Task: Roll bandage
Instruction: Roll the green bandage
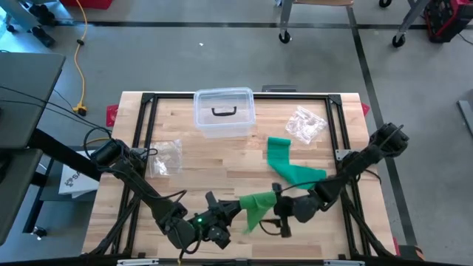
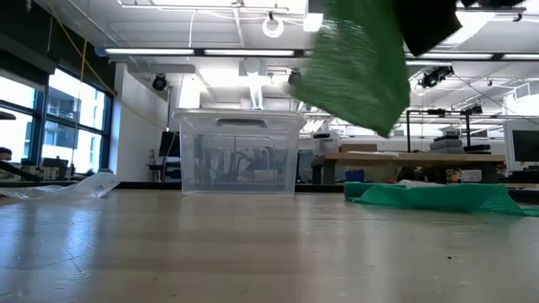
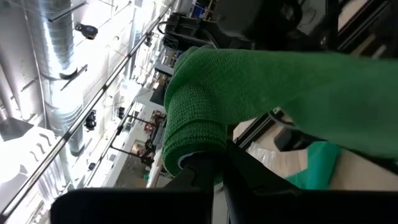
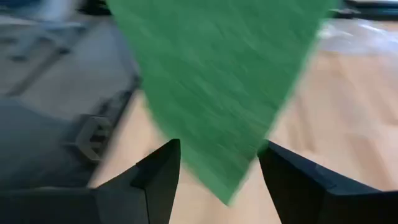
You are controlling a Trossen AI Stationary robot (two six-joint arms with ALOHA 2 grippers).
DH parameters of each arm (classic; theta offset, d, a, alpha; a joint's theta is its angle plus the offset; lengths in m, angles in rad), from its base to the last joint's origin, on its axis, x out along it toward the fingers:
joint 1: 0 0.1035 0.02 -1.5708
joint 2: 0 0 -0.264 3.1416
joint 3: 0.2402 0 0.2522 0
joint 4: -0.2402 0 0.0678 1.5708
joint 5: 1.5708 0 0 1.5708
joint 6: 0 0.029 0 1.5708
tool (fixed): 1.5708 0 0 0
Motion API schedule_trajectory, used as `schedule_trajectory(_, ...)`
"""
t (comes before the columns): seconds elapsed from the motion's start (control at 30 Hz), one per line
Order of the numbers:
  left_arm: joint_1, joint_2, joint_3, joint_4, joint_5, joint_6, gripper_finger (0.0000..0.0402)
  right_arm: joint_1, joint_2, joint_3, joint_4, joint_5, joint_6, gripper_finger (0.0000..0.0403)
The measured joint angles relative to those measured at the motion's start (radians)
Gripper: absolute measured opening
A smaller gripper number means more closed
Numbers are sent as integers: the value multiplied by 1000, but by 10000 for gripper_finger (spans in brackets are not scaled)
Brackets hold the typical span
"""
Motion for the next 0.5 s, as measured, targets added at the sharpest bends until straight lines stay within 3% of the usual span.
schedule_trajectory(0.27,0,0,0,0,-3,-14,7,14,0,0,181,-175,-72,211)
schedule_trajectory(0.4,0,0,0,0,-4,-18,7,23,0,0,157,-140,-23,203)
schedule_trajectory(0.5,0,0,0,-7,-5,-26,7,22,0,0,139,-77,-1,171)
